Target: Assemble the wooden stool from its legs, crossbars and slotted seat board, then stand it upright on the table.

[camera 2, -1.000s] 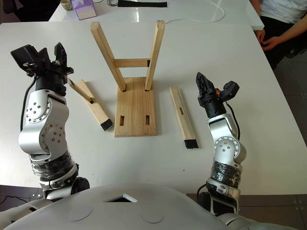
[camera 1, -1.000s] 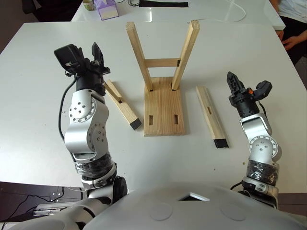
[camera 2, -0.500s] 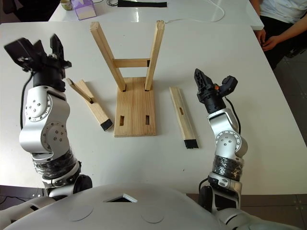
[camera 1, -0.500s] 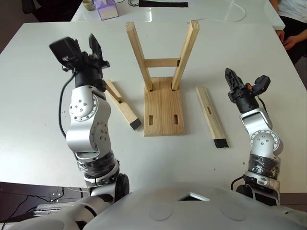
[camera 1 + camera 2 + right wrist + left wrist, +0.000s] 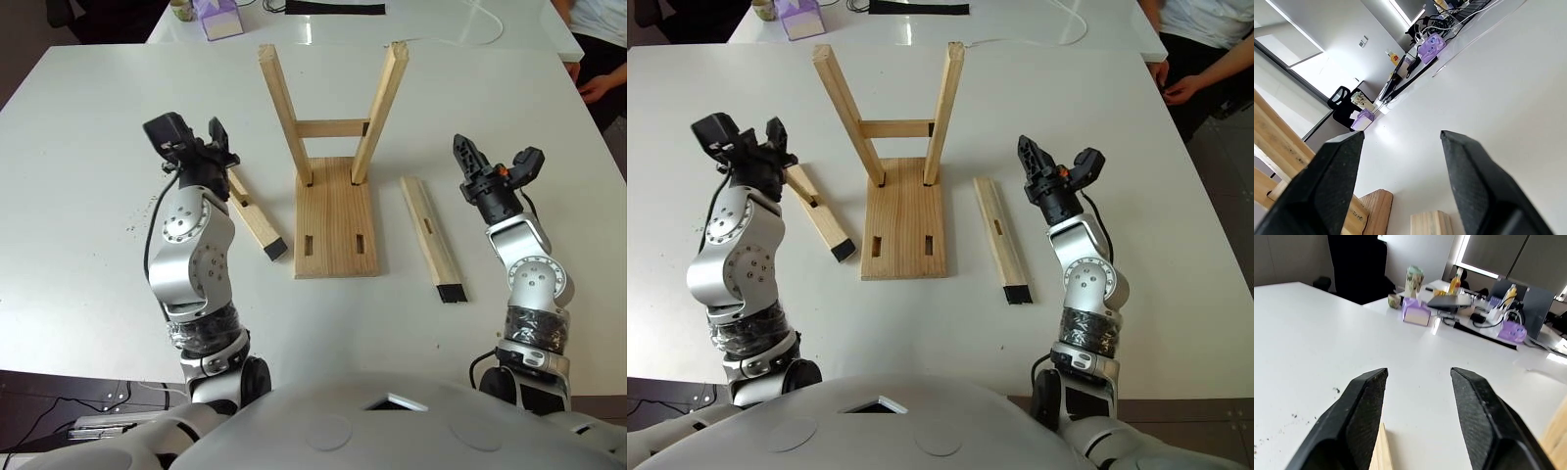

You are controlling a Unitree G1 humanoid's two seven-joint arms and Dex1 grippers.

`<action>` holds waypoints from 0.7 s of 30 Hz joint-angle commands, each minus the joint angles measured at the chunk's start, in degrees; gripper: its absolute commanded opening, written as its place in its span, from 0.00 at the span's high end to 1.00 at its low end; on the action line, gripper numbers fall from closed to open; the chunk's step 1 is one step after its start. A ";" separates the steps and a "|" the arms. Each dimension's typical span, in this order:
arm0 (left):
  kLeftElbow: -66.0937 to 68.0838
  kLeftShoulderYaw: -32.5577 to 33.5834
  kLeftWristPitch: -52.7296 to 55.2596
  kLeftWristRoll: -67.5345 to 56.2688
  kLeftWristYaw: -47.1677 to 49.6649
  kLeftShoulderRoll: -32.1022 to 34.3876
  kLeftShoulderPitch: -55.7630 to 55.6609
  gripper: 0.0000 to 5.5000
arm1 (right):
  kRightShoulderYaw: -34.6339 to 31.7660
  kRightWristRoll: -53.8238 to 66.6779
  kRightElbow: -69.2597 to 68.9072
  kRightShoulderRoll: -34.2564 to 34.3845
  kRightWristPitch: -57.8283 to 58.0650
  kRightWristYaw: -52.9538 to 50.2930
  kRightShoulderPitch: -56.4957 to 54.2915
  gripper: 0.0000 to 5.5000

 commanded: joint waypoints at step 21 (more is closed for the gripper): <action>-26.24 4.76 33.14 -5.50 -0.60 -3.21 12.82 0.56 | -0.66 1.88 -13.87 1.02 4.24 -5.08 15.74 0.48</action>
